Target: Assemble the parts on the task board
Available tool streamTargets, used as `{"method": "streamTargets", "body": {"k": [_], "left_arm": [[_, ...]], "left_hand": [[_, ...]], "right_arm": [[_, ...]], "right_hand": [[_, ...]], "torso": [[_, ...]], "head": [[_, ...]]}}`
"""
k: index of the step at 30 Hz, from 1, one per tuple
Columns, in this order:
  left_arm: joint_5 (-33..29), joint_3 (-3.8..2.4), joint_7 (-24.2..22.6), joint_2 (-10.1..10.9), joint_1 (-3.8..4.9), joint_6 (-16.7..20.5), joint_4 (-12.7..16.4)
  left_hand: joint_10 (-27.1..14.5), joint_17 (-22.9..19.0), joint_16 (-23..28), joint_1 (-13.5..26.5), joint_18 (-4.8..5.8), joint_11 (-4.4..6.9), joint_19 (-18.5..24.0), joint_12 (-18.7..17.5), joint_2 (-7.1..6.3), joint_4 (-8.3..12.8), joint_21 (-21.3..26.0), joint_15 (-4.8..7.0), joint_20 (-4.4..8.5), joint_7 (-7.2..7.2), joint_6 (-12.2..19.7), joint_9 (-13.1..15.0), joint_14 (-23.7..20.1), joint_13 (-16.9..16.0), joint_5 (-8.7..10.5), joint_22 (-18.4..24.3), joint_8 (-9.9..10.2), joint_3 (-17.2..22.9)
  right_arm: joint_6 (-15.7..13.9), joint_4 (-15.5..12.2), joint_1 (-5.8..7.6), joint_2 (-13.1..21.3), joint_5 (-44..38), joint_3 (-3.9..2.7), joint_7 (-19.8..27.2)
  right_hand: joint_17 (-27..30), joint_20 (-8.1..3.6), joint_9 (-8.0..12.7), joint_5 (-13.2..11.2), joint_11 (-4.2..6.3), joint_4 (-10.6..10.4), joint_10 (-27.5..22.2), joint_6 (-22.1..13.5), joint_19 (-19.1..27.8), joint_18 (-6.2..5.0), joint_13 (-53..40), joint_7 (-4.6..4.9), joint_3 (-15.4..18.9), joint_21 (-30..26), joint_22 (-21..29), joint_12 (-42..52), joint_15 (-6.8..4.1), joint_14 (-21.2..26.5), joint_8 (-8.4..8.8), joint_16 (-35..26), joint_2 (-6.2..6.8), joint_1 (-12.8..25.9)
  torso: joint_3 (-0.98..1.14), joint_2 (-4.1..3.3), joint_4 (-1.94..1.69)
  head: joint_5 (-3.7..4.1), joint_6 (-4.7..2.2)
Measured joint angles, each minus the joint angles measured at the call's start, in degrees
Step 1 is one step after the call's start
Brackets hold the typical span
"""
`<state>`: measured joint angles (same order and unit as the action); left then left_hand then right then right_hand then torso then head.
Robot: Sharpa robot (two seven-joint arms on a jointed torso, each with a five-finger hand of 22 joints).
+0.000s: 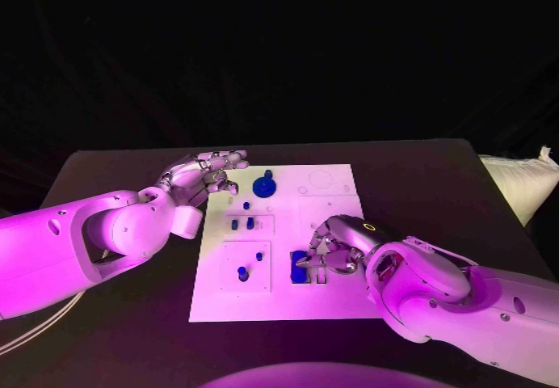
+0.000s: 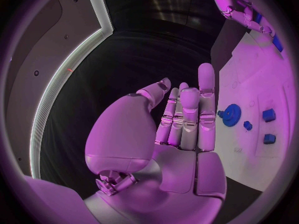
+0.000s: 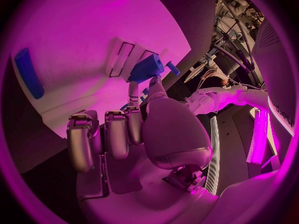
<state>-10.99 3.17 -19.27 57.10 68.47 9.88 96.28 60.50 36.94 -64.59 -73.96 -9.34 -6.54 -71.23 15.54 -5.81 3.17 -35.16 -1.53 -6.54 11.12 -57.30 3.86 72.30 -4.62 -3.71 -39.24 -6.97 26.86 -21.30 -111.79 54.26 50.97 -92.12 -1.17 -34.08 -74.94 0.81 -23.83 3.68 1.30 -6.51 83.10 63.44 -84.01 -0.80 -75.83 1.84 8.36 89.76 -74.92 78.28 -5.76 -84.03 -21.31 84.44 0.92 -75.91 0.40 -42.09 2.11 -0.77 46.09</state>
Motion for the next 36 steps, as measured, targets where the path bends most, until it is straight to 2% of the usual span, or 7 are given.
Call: {"method": "streamTargets", "body": {"k": [15, 20, 30, 34, 36], "left_arm": [[0.21, 0.02, 0.14, -0.02, 0.00, -0.17, -0.12], [0.27, 0.03, 0.20, -0.02, 0.00, -0.21, -0.13], [0.34, 0.05, 0.29, 0.00, 0.00, -0.27, -0.15], [0.36, 0.05, 0.32, -0.01, 0.00, -0.29, -0.15], [0.37, 0.05, 0.34, -0.01, 0.00, -0.30, -0.14]], "left_hand": [[0.00, 0.00, 0.00, 0.00, 0.00, 0.00, 0.00, 0.00, 0.00, 0.00, 0.00, 0.00, 0.00, 0.00, 0.00, 0.00, 0.00, 0.00, 0.00, -0.01, 0.00, 0.00], [0.00, 0.00, 0.00, 0.00, 0.00, 0.00, 0.00, 0.00, 0.00, 0.00, 0.00, 0.00, 0.00, 0.00, 0.00, 0.00, 0.00, 0.00, 0.00, -0.01, 0.00, 0.00], [-0.02, -0.01, 0.00, 0.00, 0.00, -0.03, 0.00, 0.00, 0.00, 0.00, 0.00, 0.00, 0.00, -0.05, 0.05, 0.00, 0.00, 0.00, 0.00, -0.01, 0.00, 0.00], [-0.20, -0.14, 0.00, 0.00, 0.00, -0.20, 0.00, 0.00, 0.00, 0.00, 0.00, 0.00, 0.00, -0.20, 0.20, 0.00, 0.00, 0.00, 0.00, -0.01, 0.00, 0.00], [-0.20, -0.14, 0.00, 0.00, 0.00, -0.20, 0.00, 0.00, 0.00, 0.00, 0.00, 0.00, 0.00, -0.20, 0.20, 0.00, 0.00, 0.00, 0.00, -0.01, 0.00, 0.00]], "right_arm": [[-2.53, -0.98, -0.66, -0.08, -0.62, 0.56, 0.70], [-1.83, -1.13, -0.76, -0.14, -0.53, 0.56, 1.36], [0.13, -0.86, -0.51, -0.51, -0.93, 0.26, 1.71], [0.48, -0.58, -0.45, -0.62, -1.59, 0.19, 1.69], [0.69, -0.38, -0.42, -0.65, -1.97, 0.18, 1.64]], "right_hand": [[0.01, -0.41, -0.60, -0.02, -0.21, -1.33, -0.21, 0.17, 0.00, 0.01, -0.70, -0.16, -0.47, 0.00, 0.01, 1.06, 0.02, 0.00, -0.85, 0.49, -0.63, -0.20], [0.01, -0.41, -0.78, -0.02, -0.20, -1.49, -0.21, 0.17, 0.00, 0.01, 0.59, -0.16, -0.63, 0.00, 0.01, 1.10, 0.02, -0.01, -0.87, 0.49, 0.06, 0.46], [0.02, -0.41, -1.04, -0.39, -0.20, -1.38, -0.21, 0.18, 0.00, 0.00, 0.94, -0.15, -1.52, 0.00, 0.02, 1.25, 0.01, 0.00, -1.34, 0.49, 0.07, 0.47], [0.02, -0.41, -1.04, -0.62, 0.00, -0.75, -0.40, 0.13, 0.00, 0.00, 0.89, -0.18, -2.48, 0.00, 0.02, 1.27, -0.35, 0.08, -1.52, 0.49, -0.06, 0.35], [0.02, -0.40, -0.87, -0.64, 0.00, 0.08, -0.40, -0.22, 0.00, 0.00, 0.78, -0.49, -3.32, 0.00, 0.02, 1.40, -0.41, 0.01, -1.42, 0.49, -0.44, -0.16]], "torso": [[0.01, 0.03, -0.05], [-0.02, 0.03, -0.09], [-0.03, -0.02, -0.05], [-0.03, -0.02, -0.05], [-0.03, -0.01, -0.05]], "head": [[-0.20, -0.09], [-0.33, -0.05], [-0.44, 0.04], [-0.44, 0.10], [-0.44, 0.10]]}}
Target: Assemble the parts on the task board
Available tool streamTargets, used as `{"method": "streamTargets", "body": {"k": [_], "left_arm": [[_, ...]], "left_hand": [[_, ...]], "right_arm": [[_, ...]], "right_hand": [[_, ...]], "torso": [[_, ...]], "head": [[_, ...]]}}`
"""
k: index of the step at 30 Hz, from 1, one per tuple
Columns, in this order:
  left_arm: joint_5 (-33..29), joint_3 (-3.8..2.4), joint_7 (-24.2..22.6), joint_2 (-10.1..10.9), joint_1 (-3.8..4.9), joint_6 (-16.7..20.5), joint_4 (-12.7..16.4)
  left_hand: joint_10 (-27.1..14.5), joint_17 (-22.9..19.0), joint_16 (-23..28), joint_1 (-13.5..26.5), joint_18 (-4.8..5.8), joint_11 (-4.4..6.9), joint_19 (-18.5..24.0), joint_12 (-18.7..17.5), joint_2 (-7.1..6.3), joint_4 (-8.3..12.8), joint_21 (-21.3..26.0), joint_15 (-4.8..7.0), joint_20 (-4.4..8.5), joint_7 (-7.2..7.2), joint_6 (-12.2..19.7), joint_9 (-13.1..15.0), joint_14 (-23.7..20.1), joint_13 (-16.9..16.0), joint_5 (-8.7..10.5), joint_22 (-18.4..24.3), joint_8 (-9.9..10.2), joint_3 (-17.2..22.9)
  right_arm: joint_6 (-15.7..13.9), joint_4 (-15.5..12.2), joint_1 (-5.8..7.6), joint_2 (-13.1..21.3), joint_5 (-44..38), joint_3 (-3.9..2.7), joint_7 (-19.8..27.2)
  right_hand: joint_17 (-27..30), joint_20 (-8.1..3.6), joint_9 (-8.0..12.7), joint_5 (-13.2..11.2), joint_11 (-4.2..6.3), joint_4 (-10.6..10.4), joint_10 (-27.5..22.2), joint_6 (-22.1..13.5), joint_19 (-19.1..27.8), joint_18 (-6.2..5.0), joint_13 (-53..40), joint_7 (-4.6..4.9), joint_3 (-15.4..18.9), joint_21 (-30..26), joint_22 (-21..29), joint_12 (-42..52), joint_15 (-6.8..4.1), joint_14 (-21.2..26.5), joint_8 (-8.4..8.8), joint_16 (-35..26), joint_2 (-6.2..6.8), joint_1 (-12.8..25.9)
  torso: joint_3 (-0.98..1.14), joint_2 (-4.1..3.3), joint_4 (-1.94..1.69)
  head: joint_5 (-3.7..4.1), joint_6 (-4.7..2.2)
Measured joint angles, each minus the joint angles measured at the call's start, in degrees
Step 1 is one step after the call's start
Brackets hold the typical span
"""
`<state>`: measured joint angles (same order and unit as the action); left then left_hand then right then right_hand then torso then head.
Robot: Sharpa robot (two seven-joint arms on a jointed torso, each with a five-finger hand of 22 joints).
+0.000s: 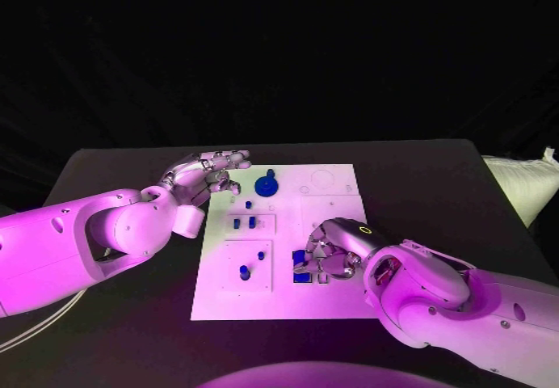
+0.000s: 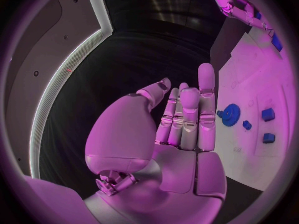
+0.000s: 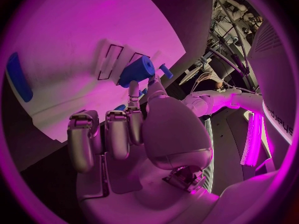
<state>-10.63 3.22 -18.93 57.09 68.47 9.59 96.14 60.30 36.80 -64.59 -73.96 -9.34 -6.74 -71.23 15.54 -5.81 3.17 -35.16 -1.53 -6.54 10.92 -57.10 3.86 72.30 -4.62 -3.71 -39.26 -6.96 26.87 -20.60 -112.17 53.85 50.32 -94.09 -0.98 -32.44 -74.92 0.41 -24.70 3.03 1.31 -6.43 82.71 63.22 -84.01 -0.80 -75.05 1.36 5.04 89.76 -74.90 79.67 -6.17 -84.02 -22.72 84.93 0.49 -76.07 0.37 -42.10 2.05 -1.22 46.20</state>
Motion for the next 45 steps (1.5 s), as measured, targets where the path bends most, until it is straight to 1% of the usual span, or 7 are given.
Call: {"method": "streamTargets", "body": {"k": [16, 22, 25, 27, 33, 37, 45], "left_arm": [[0.06, 0.01, 0.08, 0.01, 0.00, -0.05, 0.01], [0.07, 0.02, 0.12, 0.10, 0.00, -0.07, 0.02], [0.08, 0.05, 0.15, 0.16, 0.00, -0.08, 0.02], [0.08, 0.06, 0.16, 0.23, 0.00, -0.09, 0.03], [0.09, 0.07, 0.17, 0.27, -0.01, -0.09, 0.06], [0.09, 0.08, 0.17, 0.18, -0.01, -0.10, 0.06], [0.10, 0.08, 0.17, 0.04, 0.00, -0.12, 0.05]], "left_hand": [[0.00, 0.01, 0.00, 0.00, 0.00, 0.00, 0.00, 0.00, 0.00, 0.00, 0.00, 0.00, 0.00, 0.00, 0.00, 0.00, 0.00, 0.00, 0.00, 0.05, 0.00, 0.00], [0.00, -0.07, 0.00, 0.00, 0.00, 0.00, 0.00, 0.27, 0.00, 0.00, 0.00, 0.00, 0.00, 0.00, 0.00, 0.00, 0.00, 0.00, 0.00, 0.04, 0.00, 0.00], [0.00, -0.24, 0.00, 0.00, 0.00, 0.00, 0.00, 0.27, 0.00, 0.00, 0.00, 0.00, 0.00, 0.00, 0.00, 0.00, 0.00, 0.00, 0.00, 0.05, 0.00, 0.00], [0.00, -0.24, 0.00, 0.00, 0.00, 0.00, 0.00, 0.27, 0.00, 0.00, 0.00, 0.00, 0.00, 0.00, 0.00, 0.00, 0.00, 0.00, 0.00, 0.04, 0.00, 0.00], [0.00, -0.24, 0.00, 0.00, 0.00, 0.00, 0.00, 0.27, 0.00, 0.00, 0.00, 0.00, 0.00, 0.00, 0.00, 0.00, 0.00, 0.00, 0.00, 0.04, 0.00, 0.00], [0.00, -0.24, 0.00, 0.00, 0.00, 0.00, 0.00, 0.27, 0.00, 0.00, 0.00, 0.00, 0.00, 0.00, 0.00, 0.00, 0.00, 0.00, 0.00, 0.04, 0.00, 0.00], [0.00, -0.24, 0.00, 0.00, 0.00, 0.00, 0.00, 0.27, 0.00, 0.00, 0.00, 0.00, 0.00, 0.00, 0.00, 0.00, 0.00, 0.00, 0.00, 0.04, 0.00, 0.00]], "right_arm": [[0.62, 0.69, -0.13, -0.39, -2.23, 0.16, -0.07], [-1.37, -0.88, -0.32, 2.69, -1.80, 0.32, 0.36], [-3.08, -2.12, -0.24, 5.43, 0.09, 0.29, 1.33], [-4.10, -3.42, 0.26, 7.67, 2.10, 0.17, 2.55], [-4.92, -4.79, 1.53, 10.96, 6.45, 0.02, 5.10], [-4.39, -4.79, 1.50, 10.70, 7.57, 0.10, 5.72], [-3.39, -3.18, 0.00, 7.28, 6.51, 0.41, 4.44]], "right_hand": [[0.01, -0.41, -0.18, 0.04, 0.00, 0.22, 0.00, -0.12, 0.00, 0.00, -2.08, -0.19, -0.23, 0.00, -0.04, -0.11, 0.02, 0.00, -0.10, 0.22, -0.11, -1.54], [0.01, -0.41, -0.25, 0.53, 0.00, -0.70, 0.00, -0.19, 0.00, 0.00, -2.12, -0.14, 0.23, 0.00, -0.04, -0.57, 0.03, -0.01, 0.02, 0.22, -0.22, -1.59], [0.01, -0.41, 0.33, 1.18, -0.04, -1.02, 0.03, -1.94, 0.00, 0.00, -2.13, 0.80, -0.08, 0.00, -0.04, -1.52, 0.04, -0.01, 1.38, 0.22, -0.44, -1.36], [0.01, -0.41, 0.66, 1.52, -0.27, -1.02, 0.26, -2.39, 0.00, 0.00, -2.50, 1.25, -0.08, 0.00, -0.03, -1.98, 0.05, -0.01, 2.03, 0.22, -0.43, -1.35], [-0.01, -0.40, 0.96, 1.75, -0.31, -1.02, 0.30, -2.39, 0.00, 0.00, -4.11, 1.25, -0.08, 0.00, -0.03, -2.63, 0.44, 0.00, 2.46, 0.22, -0.49, -1.28], [-0.03, -0.40, 0.94, 0.99, -0.31, -0.67, 0.30, -0.97, 0.00, 0.00, -4.11, 0.91, -0.43, 0.00, -0.03, -2.19, 0.45, 0.00, 2.46, 0.22, -0.47, -1.30], [-0.03, -0.40, 0.27, 0.47, -0.10, -0.68, 0.09, 0.88, 0.00, 0.00, -3.81, 0.06, -0.42, 0.00, -0.02, -0.04, 0.45, 0.00, 1.23, 0.19, -0.10, -1.67]], "torso": [[0.03, 0.03, 0.03], [0.03, 0.03, 0.04], [0.03, 0.04, 0.10], [0.01, 0.05, 0.14], [0.01, 0.08, 0.30], [0.00, 0.12, 0.34], [0.02, 0.11, 0.19]], "head": [[0.17, -0.29], [0.32, -0.42], [0.47, -0.49], [0.58, -0.53], [0.74, -0.63], [0.74, -0.67], [0.81, -0.68]]}}
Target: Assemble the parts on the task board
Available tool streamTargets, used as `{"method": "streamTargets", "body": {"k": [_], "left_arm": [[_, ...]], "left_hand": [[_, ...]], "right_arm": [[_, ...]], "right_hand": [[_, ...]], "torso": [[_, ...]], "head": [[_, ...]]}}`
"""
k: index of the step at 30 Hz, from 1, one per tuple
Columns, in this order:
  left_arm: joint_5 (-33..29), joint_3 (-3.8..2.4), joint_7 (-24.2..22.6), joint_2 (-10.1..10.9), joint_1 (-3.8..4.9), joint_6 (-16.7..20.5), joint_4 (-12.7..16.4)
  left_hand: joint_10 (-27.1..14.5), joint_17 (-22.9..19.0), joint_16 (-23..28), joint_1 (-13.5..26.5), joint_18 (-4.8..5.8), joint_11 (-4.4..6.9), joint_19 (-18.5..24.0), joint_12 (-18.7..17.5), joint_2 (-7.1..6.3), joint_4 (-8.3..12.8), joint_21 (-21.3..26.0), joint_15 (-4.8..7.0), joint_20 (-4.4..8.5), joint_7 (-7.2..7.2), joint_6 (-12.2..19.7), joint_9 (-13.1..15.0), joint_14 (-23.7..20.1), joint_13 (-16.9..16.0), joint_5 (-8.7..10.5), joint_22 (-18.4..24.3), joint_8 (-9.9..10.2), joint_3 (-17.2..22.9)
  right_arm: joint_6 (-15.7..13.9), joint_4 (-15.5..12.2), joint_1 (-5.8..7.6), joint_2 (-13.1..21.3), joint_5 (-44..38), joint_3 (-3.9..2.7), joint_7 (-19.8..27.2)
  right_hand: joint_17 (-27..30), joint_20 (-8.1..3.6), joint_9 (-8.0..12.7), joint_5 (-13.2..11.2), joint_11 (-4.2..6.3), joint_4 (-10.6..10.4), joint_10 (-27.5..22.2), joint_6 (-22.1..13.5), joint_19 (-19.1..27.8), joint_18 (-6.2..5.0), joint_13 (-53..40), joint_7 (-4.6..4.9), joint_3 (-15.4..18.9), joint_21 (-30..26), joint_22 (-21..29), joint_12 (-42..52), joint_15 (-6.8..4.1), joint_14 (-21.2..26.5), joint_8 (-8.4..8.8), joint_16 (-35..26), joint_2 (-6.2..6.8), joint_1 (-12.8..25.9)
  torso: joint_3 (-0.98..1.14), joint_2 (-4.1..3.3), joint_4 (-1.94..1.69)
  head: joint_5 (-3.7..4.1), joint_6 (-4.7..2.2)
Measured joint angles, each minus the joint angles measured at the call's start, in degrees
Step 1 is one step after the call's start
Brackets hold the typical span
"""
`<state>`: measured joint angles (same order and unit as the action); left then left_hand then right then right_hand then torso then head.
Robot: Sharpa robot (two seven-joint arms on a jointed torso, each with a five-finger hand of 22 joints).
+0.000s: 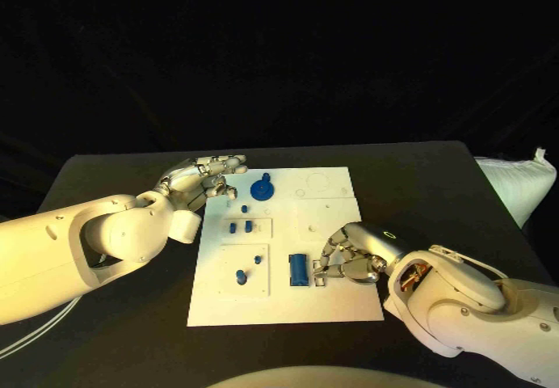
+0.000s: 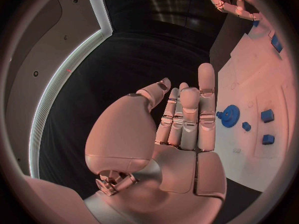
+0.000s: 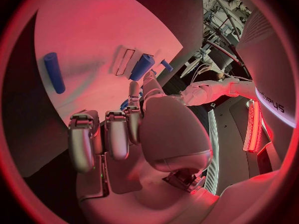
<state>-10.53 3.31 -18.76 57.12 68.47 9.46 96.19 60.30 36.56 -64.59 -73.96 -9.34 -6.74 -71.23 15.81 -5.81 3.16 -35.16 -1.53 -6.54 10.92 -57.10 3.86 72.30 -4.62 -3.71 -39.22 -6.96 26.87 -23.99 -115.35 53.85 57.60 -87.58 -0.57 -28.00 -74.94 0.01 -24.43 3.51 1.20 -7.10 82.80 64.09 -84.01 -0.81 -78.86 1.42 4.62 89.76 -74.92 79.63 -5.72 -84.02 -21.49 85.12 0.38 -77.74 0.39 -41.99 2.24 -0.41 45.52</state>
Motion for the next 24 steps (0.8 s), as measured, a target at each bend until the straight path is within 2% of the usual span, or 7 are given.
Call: {"method": "streamTargets", "body": {"k": [5, 9, 19, 23, 24], "left_arm": [[0.00, 0.01, 0.00, -0.01, 0.00, -0.01, -0.01], [0.00, 0.01, 0.00, -0.02, 0.00, -0.02, -0.01], [0.02, 0.01, 0.04, 0.00, -0.01, -0.07, 0.00], [0.02, 0.02, 0.07, 0.01, -0.01, -0.09, 0.00], [0.02, 0.02, 0.08, 0.01, -0.01, -0.09, 0.00]], "left_hand": [[0.00, 0.00, 0.00, 0.00, 0.00, 0.00, 0.00, 0.00, 0.00, 0.00, 0.00, 0.00, 0.00, 0.00, 0.00, 0.00, 0.00, 0.00, 0.00, 0.00, 0.00, 0.00], [0.00, 0.00, 0.00, 0.00, 0.00, 0.00, 0.00, 0.00, 0.00, 0.00, 0.00, 0.00, 0.00, 0.00, 0.00, 0.00, 0.00, 0.00, 0.00, 0.00, 0.00, 0.00], [-0.21, -0.05, 0.00, 0.00, 0.00, 0.21, 0.21, 0.00, 0.00, 0.00, 0.00, 0.01, -0.20, 0.21, 0.21, 0.00, -0.41, 0.00, 0.00, 0.05, 0.00, 0.00], [-0.21, -0.04, 0.00, 0.00, 0.00, 0.21, 0.21, 0.00, 0.00, 0.00, 0.00, 0.01, -0.20, 0.21, 0.21, 0.00, -0.41, 0.00, 0.00, 0.05, 0.00, 0.00], [-0.21, -0.04, 0.00, 0.00, 0.00, 0.21, 0.21, 0.00, 0.00, 0.00, 0.00, 0.01, -0.20, 0.21, 0.21, 0.00, -0.41, 0.00, 0.00, 0.05, 0.00, 0.00]], "right_arm": [[-0.14, 0.70, -0.36, -1.91, -1.93, 0.09, -1.87], [-0.25, 1.21, -0.50, -3.17, -3.55, 0.12, -3.08], [-0.07, 2.63, -0.59, -4.80, -6.50, 0.16, -5.02], [0.36, 2.74, -0.62, -5.28, -7.04, 0.18, -5.33], [0.46, 2.74, -0.62, -5.40, -7.15, 0.17, -5.38]], "right_hand": [[0.00, 0.00, -0.52, -0.30, 0.20, 0.00, -0.20, 0.65, 0.00, 0.00, 2.02, -0.65, 0.00, 0.00, 0.00, 1.70, -0.45, 0.00, -0.88, 0.00, 0.04, 0.04], [0.01, 0.00, -0.80, -0.29, 0.20, -0.01, -0.20, 0.89, 0.00, 0.00, 3.92, -0.89, 0.01, 0.00, 0.01, 1.74, -0.46, 0.00, -1.35, 0.23, 0.72, 0.21], [0.01, 0.00, -1.10, -0.29, 0.41, -0.01, -0.41, 1.10, 0.00, 0.00, 3.87, -1.11, 0.01, 0.00, 0.01, 1.75, -0.66, 0.17, -1.77, 0.22, 0.77, 0.16], [0.02, 0.00, -1.29, -0.52, 0.42, 0.18, -0.41, 1.11, 0.00, 0.00, 3.85, -1.11, 0.20, 0.00, 0.01, 1.91, -0.87, 0.00, -2.21, 0.44, 1.20, 0.35], [0.02, 0.00, -1.32, -0.52, 0.42, 0.24, -0.41, 1.11, 0.00, 0.00, 3.83, -1.11, 0.26, 0.00, 0.01, 1.93, -0.88, 0.01, -2.21, 0.44, 1.66, 0.46]], "torso": [[-0.02, -0.04, 0.00], [-0.05, -0.05, 0.02], [-0.05, -0.05, 0.02], [-0.05, -0.04, 0.01], [-0.05, -0.04, 0.01]], "head": [[-0.16, 0.05], [-0.28, 0.10], [-0.44, 0.26], [-0.52, 0.34], [-0.54, 0.35]]}}
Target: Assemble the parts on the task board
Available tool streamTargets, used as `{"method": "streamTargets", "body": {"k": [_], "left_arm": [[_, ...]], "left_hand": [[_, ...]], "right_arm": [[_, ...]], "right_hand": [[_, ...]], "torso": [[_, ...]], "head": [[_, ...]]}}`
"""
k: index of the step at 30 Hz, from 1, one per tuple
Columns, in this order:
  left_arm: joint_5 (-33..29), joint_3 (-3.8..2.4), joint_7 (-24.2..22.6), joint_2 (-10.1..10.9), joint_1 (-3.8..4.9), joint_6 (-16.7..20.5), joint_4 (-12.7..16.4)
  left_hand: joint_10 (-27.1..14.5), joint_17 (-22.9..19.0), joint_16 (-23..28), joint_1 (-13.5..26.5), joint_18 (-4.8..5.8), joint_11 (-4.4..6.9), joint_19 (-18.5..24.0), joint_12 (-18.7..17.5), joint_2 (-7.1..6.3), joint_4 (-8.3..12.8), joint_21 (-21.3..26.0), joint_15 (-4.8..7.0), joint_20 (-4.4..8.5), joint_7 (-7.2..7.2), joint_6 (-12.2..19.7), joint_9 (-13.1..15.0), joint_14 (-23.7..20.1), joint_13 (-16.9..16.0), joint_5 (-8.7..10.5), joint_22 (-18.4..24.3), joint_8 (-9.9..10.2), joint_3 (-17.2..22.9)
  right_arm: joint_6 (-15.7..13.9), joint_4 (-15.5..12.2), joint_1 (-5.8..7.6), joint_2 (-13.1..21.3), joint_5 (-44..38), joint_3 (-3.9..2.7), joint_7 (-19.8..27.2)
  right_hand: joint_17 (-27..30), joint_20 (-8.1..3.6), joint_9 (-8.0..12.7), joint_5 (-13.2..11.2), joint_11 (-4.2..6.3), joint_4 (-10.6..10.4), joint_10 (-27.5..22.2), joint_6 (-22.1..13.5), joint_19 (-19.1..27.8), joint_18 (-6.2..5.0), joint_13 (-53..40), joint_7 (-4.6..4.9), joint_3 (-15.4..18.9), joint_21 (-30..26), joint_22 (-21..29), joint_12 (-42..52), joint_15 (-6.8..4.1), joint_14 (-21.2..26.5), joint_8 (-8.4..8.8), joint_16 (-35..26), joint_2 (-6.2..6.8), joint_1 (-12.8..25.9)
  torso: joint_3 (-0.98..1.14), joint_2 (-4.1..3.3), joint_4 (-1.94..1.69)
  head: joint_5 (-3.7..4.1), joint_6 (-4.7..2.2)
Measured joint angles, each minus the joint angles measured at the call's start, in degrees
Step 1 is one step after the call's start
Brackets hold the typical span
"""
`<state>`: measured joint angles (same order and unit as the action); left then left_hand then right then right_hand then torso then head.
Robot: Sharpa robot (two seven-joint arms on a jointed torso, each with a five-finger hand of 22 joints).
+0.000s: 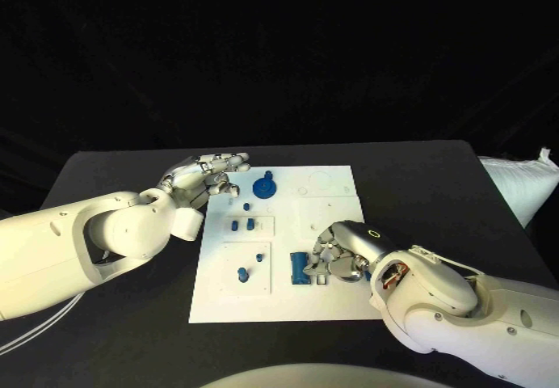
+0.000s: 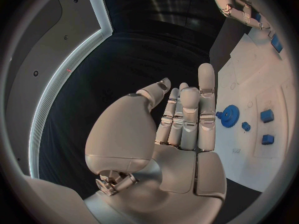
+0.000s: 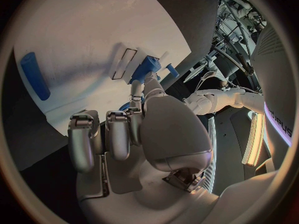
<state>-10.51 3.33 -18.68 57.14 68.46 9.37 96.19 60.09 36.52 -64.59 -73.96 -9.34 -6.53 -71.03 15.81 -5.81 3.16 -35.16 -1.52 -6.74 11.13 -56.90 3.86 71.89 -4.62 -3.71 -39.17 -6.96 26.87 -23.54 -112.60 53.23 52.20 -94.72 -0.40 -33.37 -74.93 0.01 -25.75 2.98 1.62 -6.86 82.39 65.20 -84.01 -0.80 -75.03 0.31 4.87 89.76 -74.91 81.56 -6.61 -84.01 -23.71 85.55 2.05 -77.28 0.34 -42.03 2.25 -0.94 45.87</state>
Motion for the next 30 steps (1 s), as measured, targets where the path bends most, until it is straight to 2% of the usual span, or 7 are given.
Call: {"method": "streamTargets", "body": {"k": [8, 11, 30], "left_arm": [[0.01, 0.00, 0.19, 0.01, 0.01, -0.08, -0.01], [0.01, 0.00, 0.27, 0.02, 0.01, -0.10, -0.02], [0.17, 0.02, 0.67, 0.05, 0.01, -0.23, -0.14]], "left_hand": [[0.00, 0.00, 0.00, 0.00, 0.00, 0.00, 0.00, 0.00, 0.00, 0.00, 0.00, 0.00, 0.00, 0.00, 0.00, 0.00, 0.00, 0.00, 0.00, 0.00, 0.00, 0.00], [0.00, 0.00, 0.00, 0.00, 0.00, 0.00, 0.00, 0.00, 0.00, 0.00, 0.00, 0.00, 0.00, 0.00, 0.00, 0.00, 0.00, 0.00, 0.00, 0.00, 0.00, 0.00], [-0.20, -0.19, 0.00, 0.00, 0.00, -0.20, 0.00, 0.35, 0.00, 0.00, 0.00, 0.00, 0.00, 0.00, 0.00, 0.00, 0.00, 0.00, 0.00, -0.01, 0.00, 0.00]], "right_arm": [[0.11, -0.20, -0.51, -0.76, -0.74, 0.02, -0.05], [0.05, -0.20, -0.55, -0.79, -0.98, 0.02, -0.06], [0.59, -0.84, -0.82, -0.94, -1.20, 0.15, -0.15]], "right_hand": [[0.00, -0.02, -0.22, -0.02, 0.01, -0.26, 0.00, 0.00, 0.02, 0.00, -0.16, 0.00, 0.26, 0.00, 0.00, 0.26, -0.08, 0.07, -0.45, 0.00, 0.22, 0.24], [0.01, -0.42, -0.30, -0.03, 0.01, -0.26, 0.00, 0.00, 0.00, 0.00, 0.00, 0.00, 0.26, 0.00, 0.00, 0.26, -0.08, 0.07, -0.45, 0.00, 0.23, 0.24], [0.01, -0.41, -0.55, 0.00, 0.01, -0.65, 0.01, 0.00, 0.00, 0.00, -0.02, 0.00, 0.65, 0.00, -0.04, 0.25, -0.06, 0.08, -0.89, 0.07, 0.51, 0.53]], "torso": [[0.03, 0.02, 0.06], [0.02, 0.02, 0.06], [0.03, 0.02, 0.08]], "head": [[-0.18, 0.06], [-0.20, 0.07], [-0.50, 0.19]]}}
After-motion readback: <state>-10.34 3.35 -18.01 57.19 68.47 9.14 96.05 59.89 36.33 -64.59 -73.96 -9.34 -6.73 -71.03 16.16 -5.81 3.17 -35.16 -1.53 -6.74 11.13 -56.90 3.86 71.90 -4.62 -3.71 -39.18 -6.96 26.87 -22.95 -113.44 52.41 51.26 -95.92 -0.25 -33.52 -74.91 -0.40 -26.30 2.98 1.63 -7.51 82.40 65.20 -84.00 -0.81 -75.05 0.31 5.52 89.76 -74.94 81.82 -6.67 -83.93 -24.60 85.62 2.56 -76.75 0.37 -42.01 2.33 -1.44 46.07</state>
